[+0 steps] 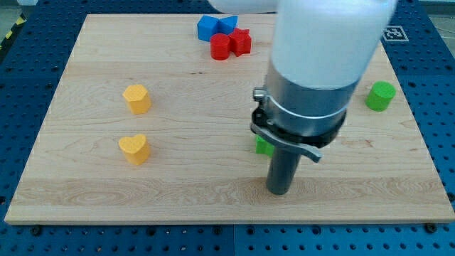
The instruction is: Put the green star at the bottom of the green circle
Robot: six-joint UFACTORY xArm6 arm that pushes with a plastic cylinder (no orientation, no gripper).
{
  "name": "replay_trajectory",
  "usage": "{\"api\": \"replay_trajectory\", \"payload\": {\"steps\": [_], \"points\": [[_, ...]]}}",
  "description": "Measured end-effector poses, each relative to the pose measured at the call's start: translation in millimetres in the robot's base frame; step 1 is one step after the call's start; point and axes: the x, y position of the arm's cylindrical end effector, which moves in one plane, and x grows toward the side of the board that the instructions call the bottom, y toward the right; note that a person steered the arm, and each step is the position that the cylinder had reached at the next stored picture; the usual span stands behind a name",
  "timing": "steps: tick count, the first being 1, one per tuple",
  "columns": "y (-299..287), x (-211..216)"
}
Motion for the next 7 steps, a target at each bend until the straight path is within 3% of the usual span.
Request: {"api": "replay_trajectory", "payload": {"steps": [2,5,6,7], "points": [[0.0,-9.7],[-47.5,-34.3],[-36.8,-69.6],[-17.7,-72.2]]}}
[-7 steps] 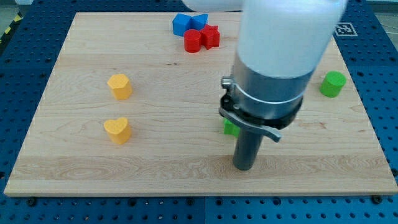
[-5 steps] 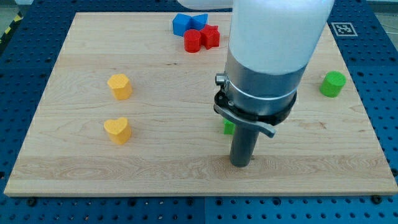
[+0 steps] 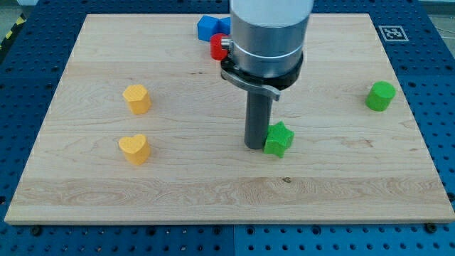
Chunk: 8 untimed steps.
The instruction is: Put the green star at the bottom of the green circle
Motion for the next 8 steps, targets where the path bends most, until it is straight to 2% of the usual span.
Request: {"api": "replay_trajectory", "payload": {"steps": [2,6,8], "points": [[2.1,13.5],[79.6,11.8],[79.7,11.8]]}}
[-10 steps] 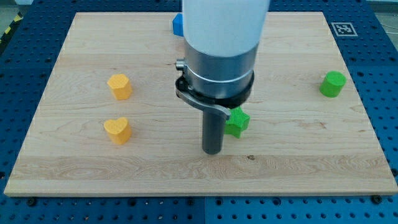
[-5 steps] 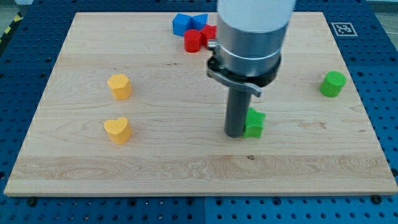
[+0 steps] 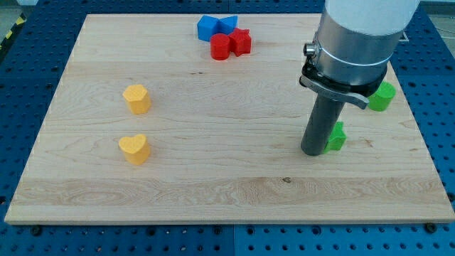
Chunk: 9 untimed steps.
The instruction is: Put the green star at the bottom of the green circle
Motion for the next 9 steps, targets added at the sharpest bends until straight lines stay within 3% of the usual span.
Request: {"api": "replay_trajectory", "payload": {"steps": [5,9], "points": [[9.5,-6.3],[63.4,-9.1]]}}
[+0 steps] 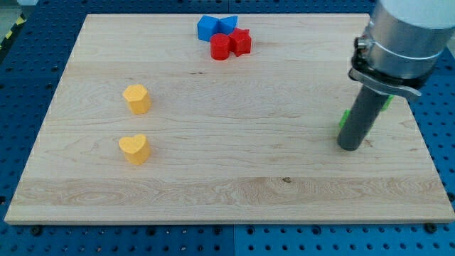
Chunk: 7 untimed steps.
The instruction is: Put the green star at the bottom of the green circle
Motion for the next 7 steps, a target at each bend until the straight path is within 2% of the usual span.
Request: {"api": "replay_trajectory", "payload": {"steps": [2,3,7], "points": [[2.7,-0.4],[-17.6,-0.4],[-13.8,-23.5]]}}
